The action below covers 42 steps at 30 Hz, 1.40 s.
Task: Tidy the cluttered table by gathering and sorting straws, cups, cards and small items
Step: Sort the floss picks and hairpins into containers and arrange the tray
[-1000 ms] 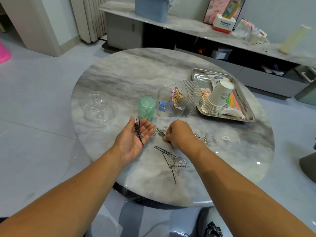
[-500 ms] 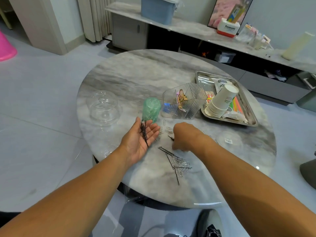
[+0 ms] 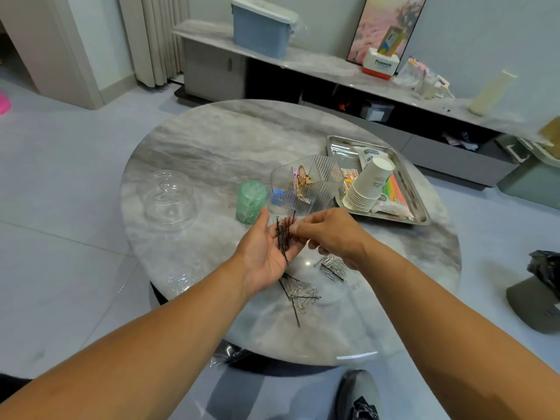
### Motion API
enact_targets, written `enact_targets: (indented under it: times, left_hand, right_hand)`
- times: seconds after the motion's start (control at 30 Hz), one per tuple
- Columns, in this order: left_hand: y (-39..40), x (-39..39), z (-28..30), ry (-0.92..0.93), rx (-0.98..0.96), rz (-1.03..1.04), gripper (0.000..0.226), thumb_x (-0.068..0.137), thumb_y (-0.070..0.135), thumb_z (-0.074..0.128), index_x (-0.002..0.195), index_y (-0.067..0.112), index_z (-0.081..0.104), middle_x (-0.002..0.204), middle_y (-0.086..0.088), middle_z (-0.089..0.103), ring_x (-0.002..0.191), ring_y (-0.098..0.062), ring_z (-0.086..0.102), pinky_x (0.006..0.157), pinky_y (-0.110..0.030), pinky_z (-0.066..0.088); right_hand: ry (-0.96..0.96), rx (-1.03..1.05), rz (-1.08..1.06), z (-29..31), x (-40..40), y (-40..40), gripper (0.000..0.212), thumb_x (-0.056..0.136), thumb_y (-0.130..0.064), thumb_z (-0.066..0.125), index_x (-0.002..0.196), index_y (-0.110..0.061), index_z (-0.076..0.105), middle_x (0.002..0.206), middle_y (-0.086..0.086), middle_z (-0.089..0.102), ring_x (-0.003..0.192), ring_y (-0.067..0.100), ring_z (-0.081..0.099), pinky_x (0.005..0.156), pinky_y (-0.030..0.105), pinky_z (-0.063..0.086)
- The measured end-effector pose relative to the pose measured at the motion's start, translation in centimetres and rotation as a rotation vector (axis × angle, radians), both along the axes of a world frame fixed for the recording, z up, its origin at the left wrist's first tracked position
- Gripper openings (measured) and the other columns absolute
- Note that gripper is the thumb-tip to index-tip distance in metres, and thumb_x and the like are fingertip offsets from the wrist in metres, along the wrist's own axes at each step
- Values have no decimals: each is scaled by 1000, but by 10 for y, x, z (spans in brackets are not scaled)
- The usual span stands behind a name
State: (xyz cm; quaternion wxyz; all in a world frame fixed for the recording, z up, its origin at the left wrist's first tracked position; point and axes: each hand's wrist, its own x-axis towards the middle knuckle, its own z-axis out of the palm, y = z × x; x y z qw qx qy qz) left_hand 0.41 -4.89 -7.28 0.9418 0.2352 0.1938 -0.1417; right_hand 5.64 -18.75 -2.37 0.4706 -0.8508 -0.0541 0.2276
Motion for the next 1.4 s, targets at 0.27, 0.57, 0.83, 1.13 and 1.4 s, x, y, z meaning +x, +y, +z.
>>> enact_targets:
  times: [0.27,0.57,0.83,1.13,1.4]
  left_hand:
    - [37,4,23,45,130,102,61,105,54,38,111,-1,64,89,-15,69,87,-22,68,84,-32,60]
    - [30,-44,-21,153,119,142,59,103,54,43,110,-1,65,85,-13,72,78,-21,71,75,-30,62]
    - [35,-58,-45,49,64,191,63,103,53,42,130,-1,59,104,-17,73,96,-27,74,82,-35,63]
    - [32,-53,-48,29,110,203,66,104,55,39,129,-3,56,121,-23,70,112,-33,70,93,-40,60]
    - [28,-55,-51,23,141,247,64,104,56,38,125,-1,58,120,-22,71,111,-32,70,91,-37,58]
  right_hand:
    - [-23,-222,213,-17,-7,-40,20,76,-18,89,90,-15,75,74,-4,73,62,4,62,60,17,50]
    - [-120,-405,190,-55,-30,-58,13,79,-17,86,82,-19,74,72,-9,70,69,7,63,69,26,53]
    - [-289,-504,55,-57,-21,-77,6,88,-20,76,88,-24,72,85,-9,63,88,15,58,75,27,45]
    - [-174,-501,7,-50,-22,-69,13,79,-9,84,74,-16,74,73,-2,71,77,19,69,81,39,60]
    - [-222,-775,207,-48,-26,-52,15,101,-13,53,108,-4,64,107,14,68,98,30,63,84,41,52]
